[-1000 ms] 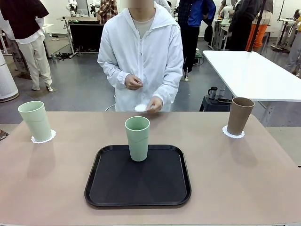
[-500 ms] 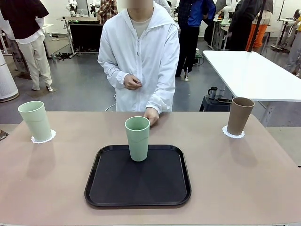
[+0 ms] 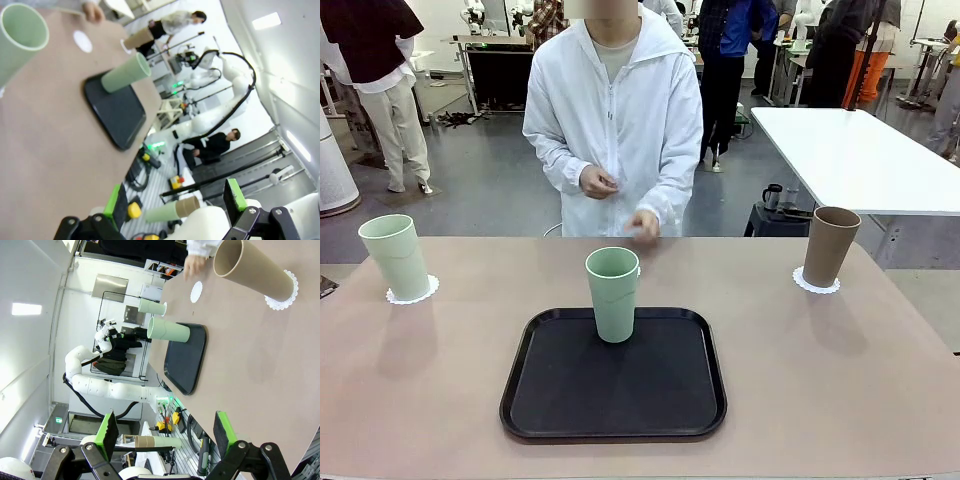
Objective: Place coasters on the table and set cups on them.
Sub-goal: Take one Reusable plastic cup from the Flat Tray and place it on a coaster set by the human.
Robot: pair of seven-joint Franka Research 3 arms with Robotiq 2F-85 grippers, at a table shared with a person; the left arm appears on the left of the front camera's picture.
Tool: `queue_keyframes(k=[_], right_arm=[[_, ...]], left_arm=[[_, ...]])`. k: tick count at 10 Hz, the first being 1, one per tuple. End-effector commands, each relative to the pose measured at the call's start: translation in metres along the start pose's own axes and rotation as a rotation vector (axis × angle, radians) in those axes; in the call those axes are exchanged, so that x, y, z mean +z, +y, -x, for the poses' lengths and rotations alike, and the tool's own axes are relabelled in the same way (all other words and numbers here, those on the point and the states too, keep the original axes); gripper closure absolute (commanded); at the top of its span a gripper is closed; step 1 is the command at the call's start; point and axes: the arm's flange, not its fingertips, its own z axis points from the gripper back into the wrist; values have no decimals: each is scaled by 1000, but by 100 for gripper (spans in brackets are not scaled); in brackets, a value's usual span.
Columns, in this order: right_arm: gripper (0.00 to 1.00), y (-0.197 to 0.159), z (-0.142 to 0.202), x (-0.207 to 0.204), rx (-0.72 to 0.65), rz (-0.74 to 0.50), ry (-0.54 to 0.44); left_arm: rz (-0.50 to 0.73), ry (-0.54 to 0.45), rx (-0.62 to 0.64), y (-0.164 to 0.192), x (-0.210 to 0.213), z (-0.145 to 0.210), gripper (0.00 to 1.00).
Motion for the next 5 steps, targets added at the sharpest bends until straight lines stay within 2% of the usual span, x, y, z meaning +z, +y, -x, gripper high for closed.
queue_keyframes(k=[1,3,5], right_arm=[[0,1,0,-1,1,5,-2],[0,0,0,0,0,0,0],[0,30,-15,-17,102,61,45]], left_arm=[[-3,-2,-1,-3,1,2,0],[-3,-2,-1,-3,1,2,0],[-3,-2,-1,-3,1,2,0]])
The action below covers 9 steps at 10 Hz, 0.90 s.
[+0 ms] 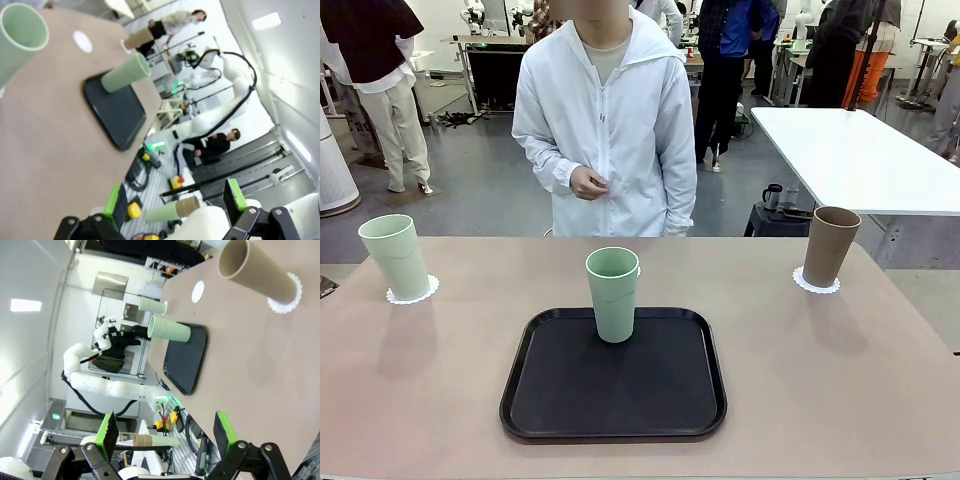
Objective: Place coasters on the table and set cups on them.
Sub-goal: Take one Reusable plastic cup from the Flat Tray and place it on a coaster set by the human.
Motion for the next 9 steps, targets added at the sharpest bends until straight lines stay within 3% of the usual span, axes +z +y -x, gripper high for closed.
queue_keyframes(k=[1,3,5,7,9], right_arm=[[0,46,-17,-28,137,125,54],[0,115,-33,-84,278,293,124],[0,151,-44,-152,465,487,195],[0,162,-36,-235,709,601,287],[0,156,-14,-305,919,628,376]], left_arm=[[-3,-2,-1,-3,1,2,0],[-3,-2,-1,-3,1,2,0],[-3,-2,-1,-3,1,2,0],[-3,-2,-1,-3,1,2,0],[-3,-2,-1,-3,1,2,0]])
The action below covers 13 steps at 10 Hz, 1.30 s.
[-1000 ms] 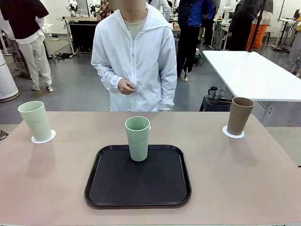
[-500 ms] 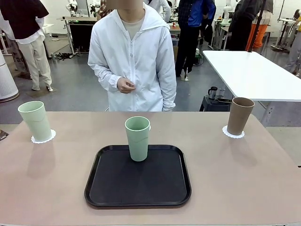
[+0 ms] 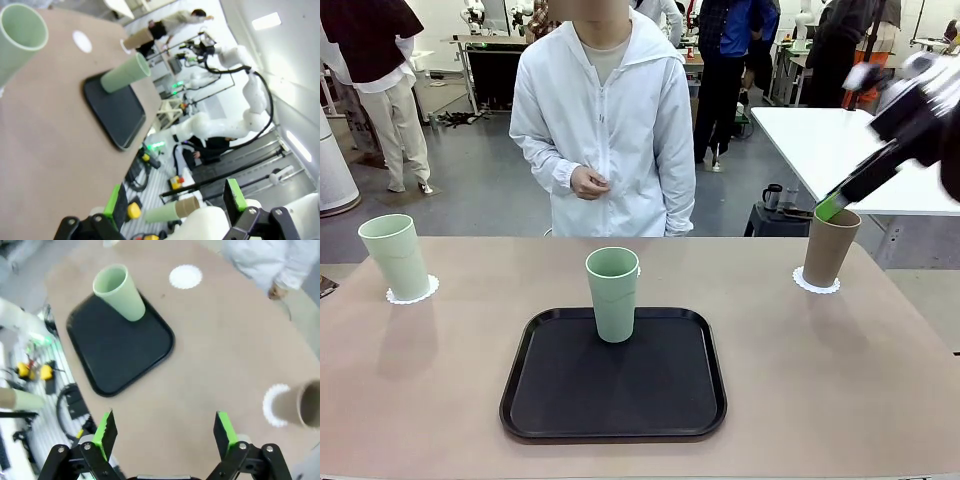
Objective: Place coasters on the table and set cups on them.
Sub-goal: Take one Reusable plastic cup from the Flat Tray and place it on a coaster set by the human.
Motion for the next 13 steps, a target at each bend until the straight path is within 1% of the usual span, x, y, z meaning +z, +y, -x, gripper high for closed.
queue_keyframes(k=[1,2,3,5,6,7,13], right_arm=[[0,13,5,-51,165,69,0],[0,20,-1,-80,212,41,40],[0,22,-2,-97,236,27,61],[0,21,0,-123,235,-14,83],[0,16,2,-126,214,-38,89],[0,35,-3,-118,224,-11,78],[0,34,-4,-118,226,-16,68]], left_arm=[[-4,-2,0,-3,1,1,0],[-4,-2,0,-3,1,1,0],[-4,-2,0,-3,1,1,0],[-4,-2,0,-3,1,1,0],[-4,-2,0,-3,1,1,0],[-4,-2,0,-3,1,1,0],[-4,-2,0,-3,1,1,0]])
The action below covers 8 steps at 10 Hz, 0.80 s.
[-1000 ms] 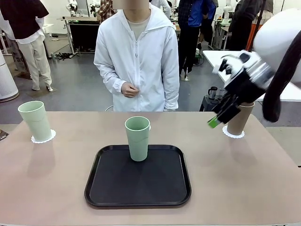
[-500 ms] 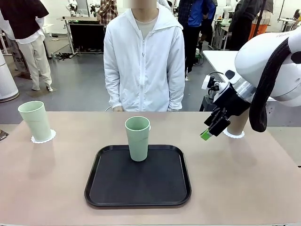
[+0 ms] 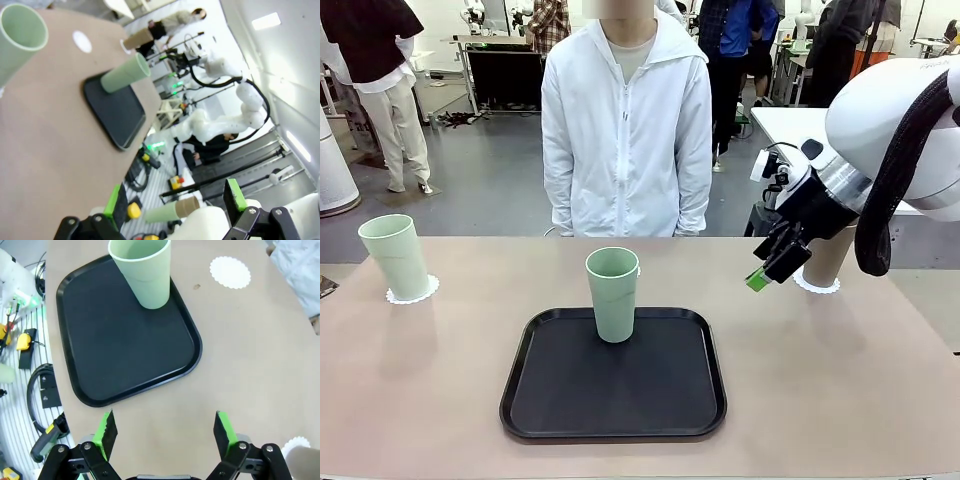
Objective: Place coasters on the table and set cups on them.
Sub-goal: Take one Reusable plastic cup from the Flat Tray and place it on a coaster set by the human.
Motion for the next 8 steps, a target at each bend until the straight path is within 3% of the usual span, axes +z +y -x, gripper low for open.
queue_keyframes(k=[1,4,8], right_arm=[[0,0,4,-13,218,-92,-188],[0,-16,-1,-92,396,-258,-435],[0,-26,5,-136,402,-233,-684]], left_arm=[[-4,-2,1,-3,1,1,0],[-4,-2,1,-3,1,1,0],[-4,-2,1,-3,1,1,0]])
